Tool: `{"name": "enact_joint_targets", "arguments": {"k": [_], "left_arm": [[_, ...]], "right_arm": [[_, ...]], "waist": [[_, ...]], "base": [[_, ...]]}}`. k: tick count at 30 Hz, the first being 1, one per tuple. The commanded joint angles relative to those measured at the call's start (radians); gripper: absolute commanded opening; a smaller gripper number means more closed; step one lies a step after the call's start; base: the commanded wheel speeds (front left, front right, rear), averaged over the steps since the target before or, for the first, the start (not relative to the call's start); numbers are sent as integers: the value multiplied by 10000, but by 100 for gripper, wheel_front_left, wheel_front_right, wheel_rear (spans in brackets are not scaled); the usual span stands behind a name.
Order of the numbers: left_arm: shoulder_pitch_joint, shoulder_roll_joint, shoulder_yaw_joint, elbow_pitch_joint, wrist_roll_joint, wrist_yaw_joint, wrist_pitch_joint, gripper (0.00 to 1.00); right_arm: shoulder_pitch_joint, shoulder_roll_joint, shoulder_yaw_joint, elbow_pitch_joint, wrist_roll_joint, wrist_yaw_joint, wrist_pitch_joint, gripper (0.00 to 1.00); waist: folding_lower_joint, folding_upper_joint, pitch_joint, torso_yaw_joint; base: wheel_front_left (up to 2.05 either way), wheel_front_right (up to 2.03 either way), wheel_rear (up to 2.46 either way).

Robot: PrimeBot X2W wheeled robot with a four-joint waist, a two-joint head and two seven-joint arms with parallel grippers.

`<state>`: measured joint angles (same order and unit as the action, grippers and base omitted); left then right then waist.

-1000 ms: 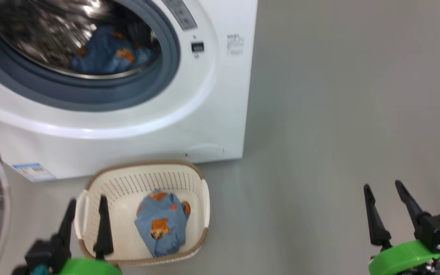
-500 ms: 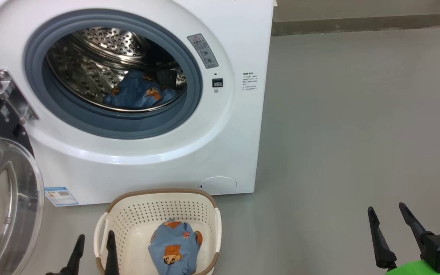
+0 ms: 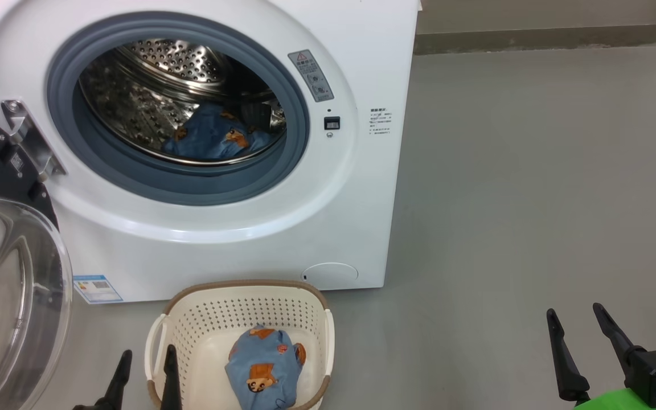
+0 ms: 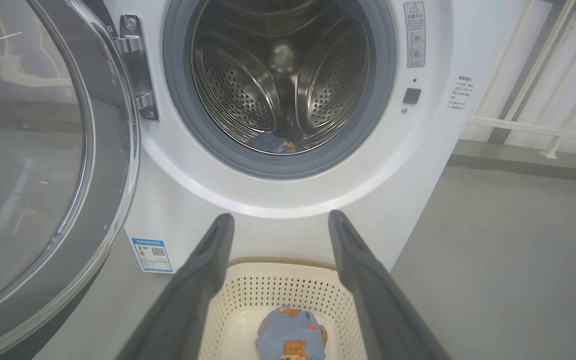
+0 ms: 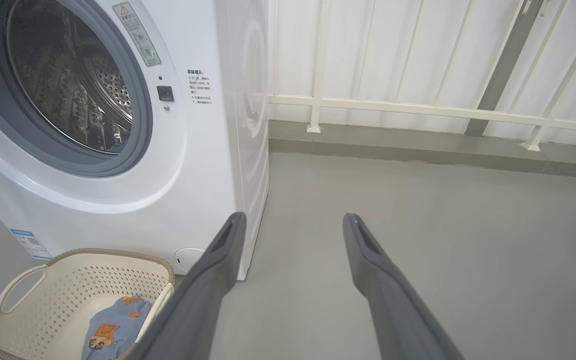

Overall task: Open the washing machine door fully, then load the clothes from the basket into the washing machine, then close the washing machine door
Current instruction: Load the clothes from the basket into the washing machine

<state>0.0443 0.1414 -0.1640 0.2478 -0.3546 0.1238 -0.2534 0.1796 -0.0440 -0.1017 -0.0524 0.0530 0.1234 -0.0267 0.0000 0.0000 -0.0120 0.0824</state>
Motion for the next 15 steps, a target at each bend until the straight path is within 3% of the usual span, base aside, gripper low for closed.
{"name": "enact_joint_targets", "arguments": {"k": [1, 15], "left_arm": [[-416, 177, 289, -123, 73, 2, 11, 100], [-1040, 148, 98, 618, -222, -235, 377, 100]], "right_arm": [[-92, -155, 237, -225, 54, 73, -72, 100], [-559, -141, 405, -326, 105, 73, -111, 100]], "waist": [[0, 0, 18, -7], [0, 0, 942, -205]], "base": [[0, 0, 0], [0, 0, 0]]}}
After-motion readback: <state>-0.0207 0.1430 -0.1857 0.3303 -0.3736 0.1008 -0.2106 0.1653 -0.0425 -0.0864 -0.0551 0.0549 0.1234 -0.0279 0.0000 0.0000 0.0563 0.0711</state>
